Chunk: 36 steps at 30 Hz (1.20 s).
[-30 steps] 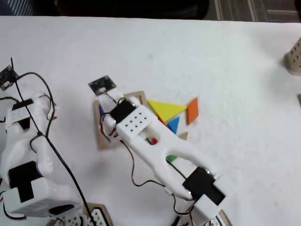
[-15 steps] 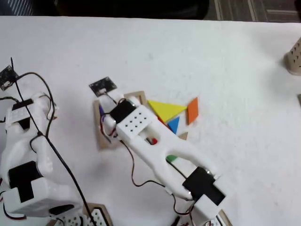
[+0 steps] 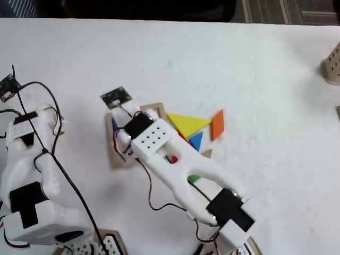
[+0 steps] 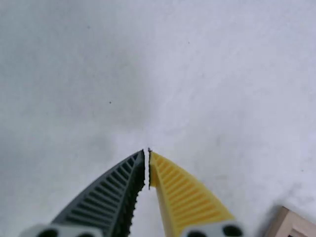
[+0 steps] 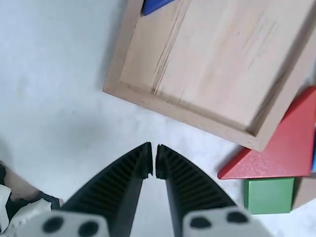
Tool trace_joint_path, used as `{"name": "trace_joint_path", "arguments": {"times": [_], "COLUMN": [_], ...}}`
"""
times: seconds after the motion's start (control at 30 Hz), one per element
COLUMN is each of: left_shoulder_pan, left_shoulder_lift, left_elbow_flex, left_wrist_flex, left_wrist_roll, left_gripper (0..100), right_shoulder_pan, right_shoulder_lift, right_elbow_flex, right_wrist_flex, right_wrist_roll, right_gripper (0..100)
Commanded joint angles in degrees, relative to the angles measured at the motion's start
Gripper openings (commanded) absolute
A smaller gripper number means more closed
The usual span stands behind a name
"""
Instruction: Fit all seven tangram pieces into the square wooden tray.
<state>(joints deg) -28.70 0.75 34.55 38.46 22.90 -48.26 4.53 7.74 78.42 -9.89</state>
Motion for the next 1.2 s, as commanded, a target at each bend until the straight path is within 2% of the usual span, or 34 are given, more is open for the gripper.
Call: {"name": "trace_joint_path", "arguments": {"times": [0.0,0.23,0.33,0.4,0.47,0.53,0.6,0.67,0.8,0.93,1.1,1.17], "left_shoulder_pan": [-0.31,-0.22,-0.22,0.04,1.19,1.71,2.51,3.74,4.18,4.09,4.09,4.09], "left_shoulder_lift": [-0.13,-0.13,-0.13,-0.13,-0.13,-0.13,-0.13,-0.13,-0.13,-0.13,-0.13,-0.13], "left_elbow_flex": [-1.93,-1.93,-1.93,-1.93,-1.85,-1.14,-0.26,0.53,0.7,0.7,0.79,0.79], "left_wrist_flex": [-1.23,-1.23,-1.23,-1.23,-1.85,-3.43,-5.36,-6.51,-6.42,-6.42,-6.33,-6.33], "left_wrist_roll": [0.18,0.18,0.09,-2.11,-5.45,-7.56,-8.09,-8.35,-8.35,-8.35,-8.44,-8.44], "left_gripper": [5,5,5,5,5,5,5,5,5,5,5,5], "right_shoulder_pan": [-0.31,-0.48,3.3,8.4,14.29,19.74,22.99,25.54,30.2,36.09,39.87,40.48], "right_shoulder_lift": [-3.38,-3.38,-3.38,-4.88,-7.6,-10.33,-12.35,-13.23,-12.62,-10.07,-5.05,-2.95], "right_elbow_flex": [-1.23,-0.79,-1.41,-3.78,-6.15,-7.38,-7.3,-7.12,-5.71,-4.92,-4.92,-5.01], "right_wrist_flex": [0.4,0.66,3.12,6.46,9.01,9.36,9.19,9.1,4.62,-1.98,-6.2,-6.55], "right_wrist_roll": [0.53,0.53,0.53,0.62,3.96,11.6,17.41,19.52,19.08,10.2,9.85,9.85], "right_gripper": [1.8,1.7,1.7,1.7,2.0,1.9,1.9,1.8,2.0,2.2,2.5,7.1]}}
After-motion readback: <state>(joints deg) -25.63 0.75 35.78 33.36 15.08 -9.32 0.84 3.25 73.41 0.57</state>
